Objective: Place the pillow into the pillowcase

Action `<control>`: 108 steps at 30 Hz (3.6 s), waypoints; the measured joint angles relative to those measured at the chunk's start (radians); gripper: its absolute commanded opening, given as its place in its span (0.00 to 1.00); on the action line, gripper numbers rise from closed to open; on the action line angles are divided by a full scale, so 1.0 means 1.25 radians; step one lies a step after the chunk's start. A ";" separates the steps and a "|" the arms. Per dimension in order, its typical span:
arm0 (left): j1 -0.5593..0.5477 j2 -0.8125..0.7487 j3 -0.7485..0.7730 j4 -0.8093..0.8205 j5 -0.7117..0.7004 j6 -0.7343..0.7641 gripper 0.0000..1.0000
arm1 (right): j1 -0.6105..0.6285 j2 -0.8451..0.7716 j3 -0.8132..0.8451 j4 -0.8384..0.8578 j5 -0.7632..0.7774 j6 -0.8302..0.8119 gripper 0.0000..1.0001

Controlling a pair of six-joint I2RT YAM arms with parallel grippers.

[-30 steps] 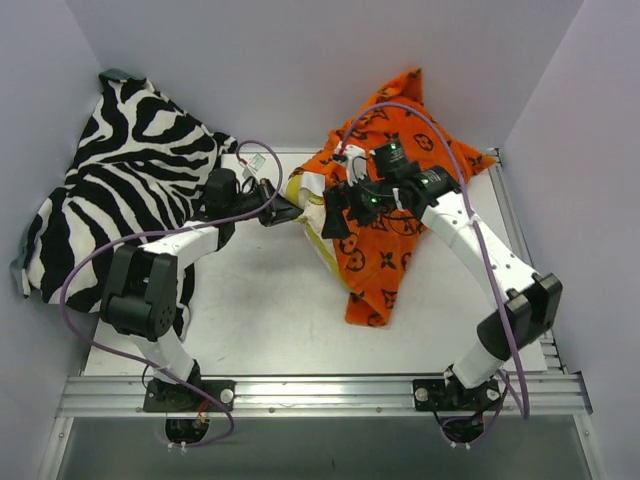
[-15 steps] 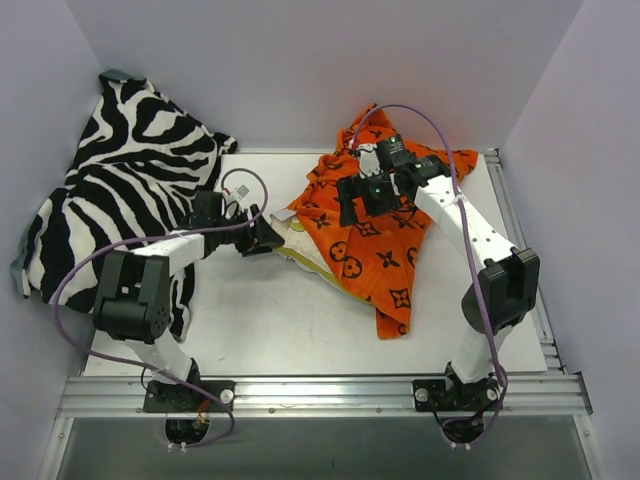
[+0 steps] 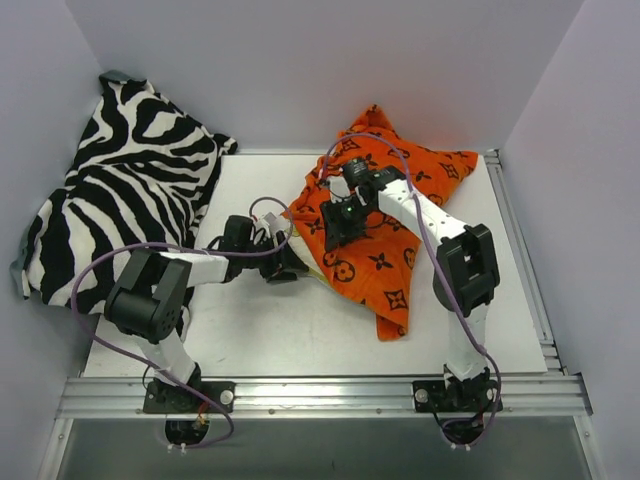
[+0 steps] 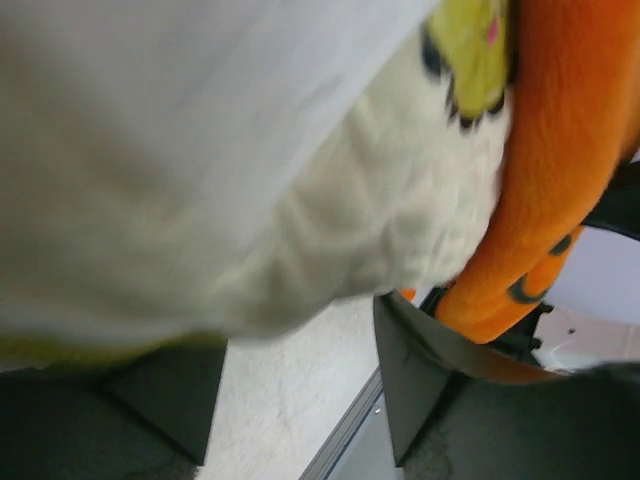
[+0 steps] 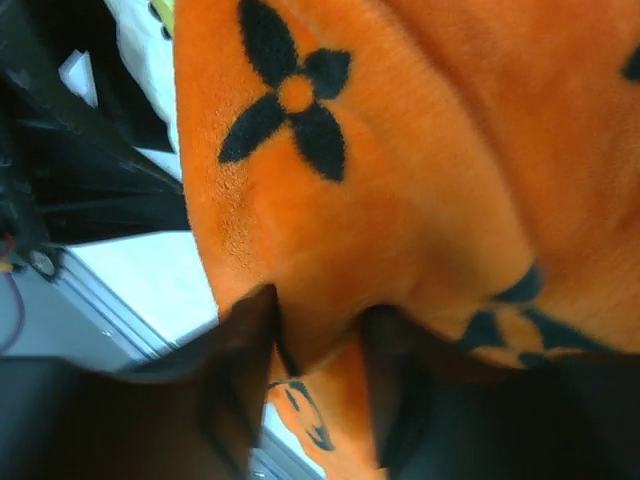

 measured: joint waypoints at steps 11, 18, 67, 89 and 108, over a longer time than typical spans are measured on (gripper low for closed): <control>-0.015 0.221 0.105 0.327 0.003 -0.279 0.04 | 0.038 -0.010 0.098 0.275 -0.276 0.393 0.00; -0.006 0.233 0.154 0.501 0.016 -0.391 0.05 | 0.118 0.037 0.132 0.614 -0.290 0.734 0.09; -0.079 0.205 0.070 0.471 -0.008 -0.402 0.48 | 0.009 -0.435 -0.462 0.005 0.183 -0.235 0.92; -0.079 0.230 0.108 0.484 -0.041 -0.403 0.22 | 0.179 -0.370 -0.357 0.056 -0.106 -0.304 0.43; 0.011 0.143 0.367 0.383 0.112 -0.285 0.00 | -0.186 -0.172 0.066 -0.045 -0.214 0.083 0.97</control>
